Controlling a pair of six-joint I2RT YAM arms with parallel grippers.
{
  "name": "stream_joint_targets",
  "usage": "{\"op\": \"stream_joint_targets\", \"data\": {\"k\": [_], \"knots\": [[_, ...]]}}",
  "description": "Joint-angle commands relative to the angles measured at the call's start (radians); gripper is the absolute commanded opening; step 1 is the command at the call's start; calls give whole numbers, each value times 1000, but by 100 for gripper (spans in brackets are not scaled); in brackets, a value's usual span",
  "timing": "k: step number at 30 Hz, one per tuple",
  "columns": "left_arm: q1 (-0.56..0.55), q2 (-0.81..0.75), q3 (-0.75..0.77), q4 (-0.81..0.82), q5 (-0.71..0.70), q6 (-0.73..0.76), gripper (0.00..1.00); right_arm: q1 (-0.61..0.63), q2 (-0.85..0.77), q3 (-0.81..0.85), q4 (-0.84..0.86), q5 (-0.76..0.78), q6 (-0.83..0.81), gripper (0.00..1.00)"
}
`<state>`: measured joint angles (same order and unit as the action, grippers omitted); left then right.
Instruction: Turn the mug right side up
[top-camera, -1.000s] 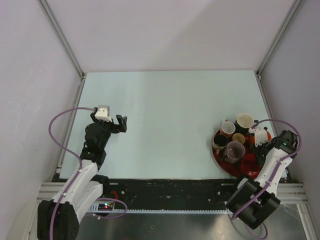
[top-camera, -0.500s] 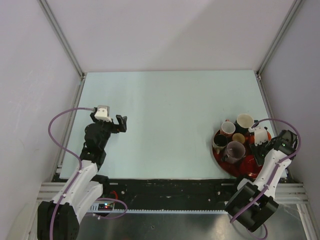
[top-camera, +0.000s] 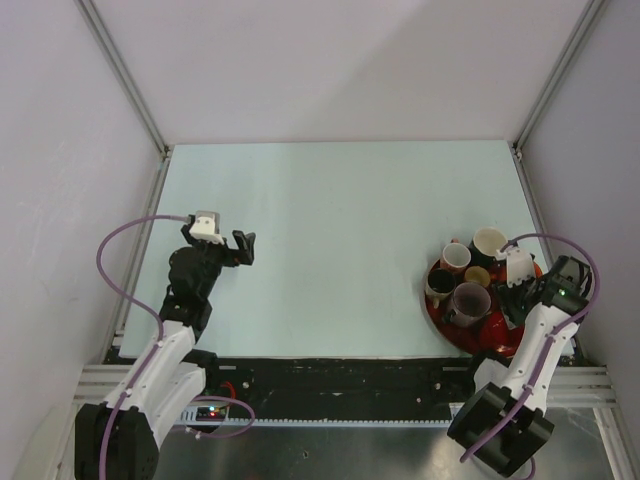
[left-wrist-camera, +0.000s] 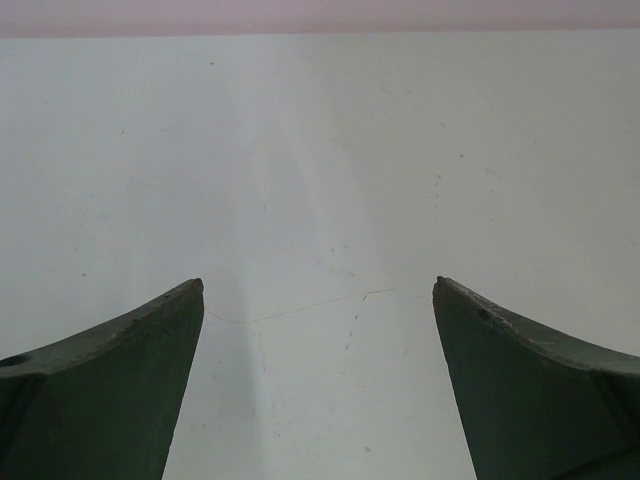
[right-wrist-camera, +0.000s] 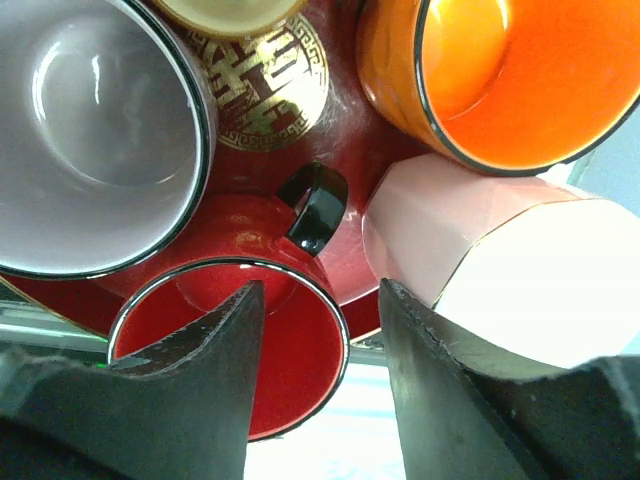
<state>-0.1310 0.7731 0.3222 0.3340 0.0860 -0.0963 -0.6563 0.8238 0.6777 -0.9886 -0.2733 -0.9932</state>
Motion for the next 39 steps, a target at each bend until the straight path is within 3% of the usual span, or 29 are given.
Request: {"op": "stream_joint_targets", "data": {"k": [1, 12, 14, 15, 16, 18, 24, 29, 35, 39], "knots": [[9, -25, 9, 18, 17, 8, 100, 45, -34, 68, 39, -2, 46, 55], [8, -68, 27, -16, 53, 18, 100, 148, -52, 158, 66, 5, 119, 69], [7, -69, 33, -25, 48, 12, 100, 193, -45, 203, 86, 11, 159, 74], [8, -69, 36, -29, 52, 9, 100, 221, -40, 227, 93, 12, 193, 87], [7, -69, 39, -34, 58, 7, 100, 249, -30, 265, 96, 12, 222, 93], [7, -72, 41, -38, 64, 6, 100, 339, -9, 337, 96, 22, 294, 98], [5, -82, 62, -107, 11, 11, 100, 590, 25, 448, 142, 104, 497, 99], [6, -88, 105, -246, -27, 20, 100, 819, 52, 442, 325, 198, 777, 99], [7, -113, 127, -381, -149, -60, 100, 1123, 72, 325, 555, 431, 890, 100], [7, -152, 109, -443, -284, -73, 100, 1190, -7, 169, 695, 476, 906, 100]]}}
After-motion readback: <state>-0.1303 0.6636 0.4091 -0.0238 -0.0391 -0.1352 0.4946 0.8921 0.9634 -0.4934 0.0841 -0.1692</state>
